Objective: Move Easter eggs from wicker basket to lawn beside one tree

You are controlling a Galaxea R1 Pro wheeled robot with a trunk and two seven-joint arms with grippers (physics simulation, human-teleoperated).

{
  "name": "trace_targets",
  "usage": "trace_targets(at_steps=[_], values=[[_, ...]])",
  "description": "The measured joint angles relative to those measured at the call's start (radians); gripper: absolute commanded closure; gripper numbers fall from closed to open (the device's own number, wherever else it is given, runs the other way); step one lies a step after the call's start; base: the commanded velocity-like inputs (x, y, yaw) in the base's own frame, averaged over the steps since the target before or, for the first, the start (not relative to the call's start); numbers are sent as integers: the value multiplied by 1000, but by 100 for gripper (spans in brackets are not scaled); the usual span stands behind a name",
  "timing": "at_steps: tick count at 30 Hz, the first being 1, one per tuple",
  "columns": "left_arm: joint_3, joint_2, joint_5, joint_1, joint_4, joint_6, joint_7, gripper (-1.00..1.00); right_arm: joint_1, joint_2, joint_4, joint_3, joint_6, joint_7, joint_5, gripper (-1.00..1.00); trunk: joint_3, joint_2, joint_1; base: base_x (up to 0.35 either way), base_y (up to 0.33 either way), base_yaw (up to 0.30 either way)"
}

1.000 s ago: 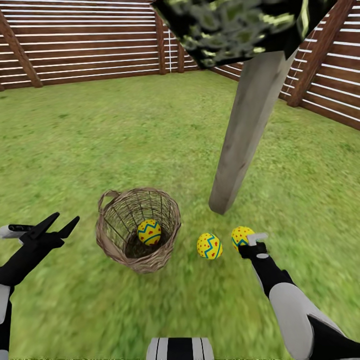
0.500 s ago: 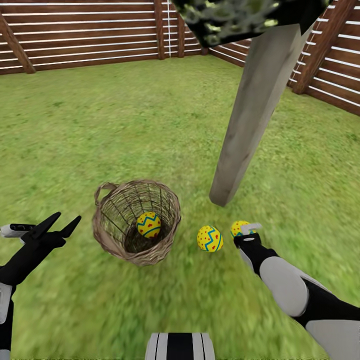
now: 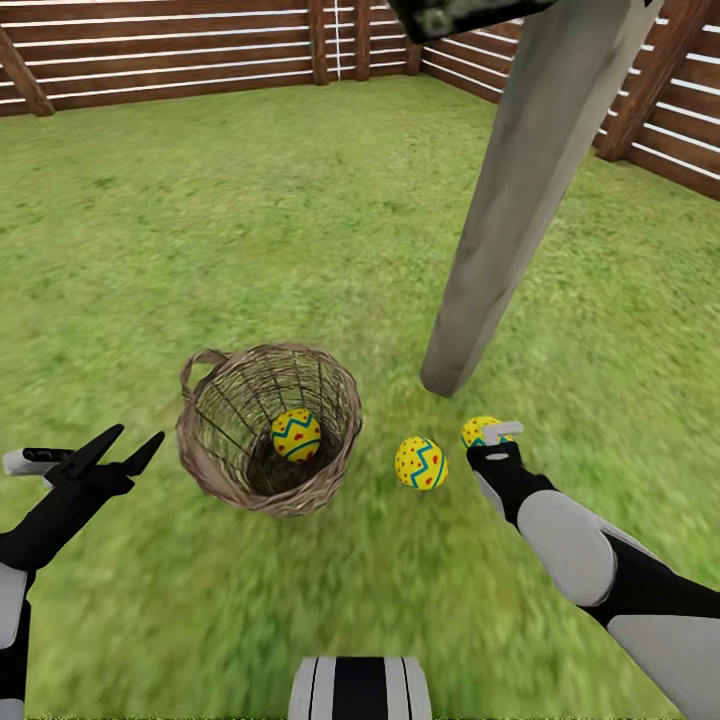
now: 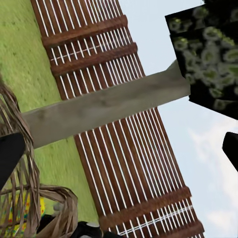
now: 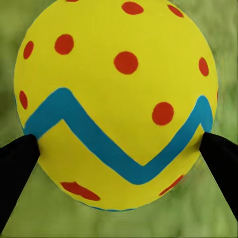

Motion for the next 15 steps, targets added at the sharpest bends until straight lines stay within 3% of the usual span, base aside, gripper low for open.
trace_targets(at_steps=[3,7,15], values=[[0,0,0,0,1,0,0,-100,0,-1,-1,0,7,44,1,100,-4,0,0,0,0,0],[0,0,1,0,1,1,0,-100,0,-1,-2,1,30,50,1,100,-4,0,0,0,0,0],[0,0,1,0,1,0,0,-100,0,-1,-2,1,79,52,2,100,-35,-2,4,0,0,0]])
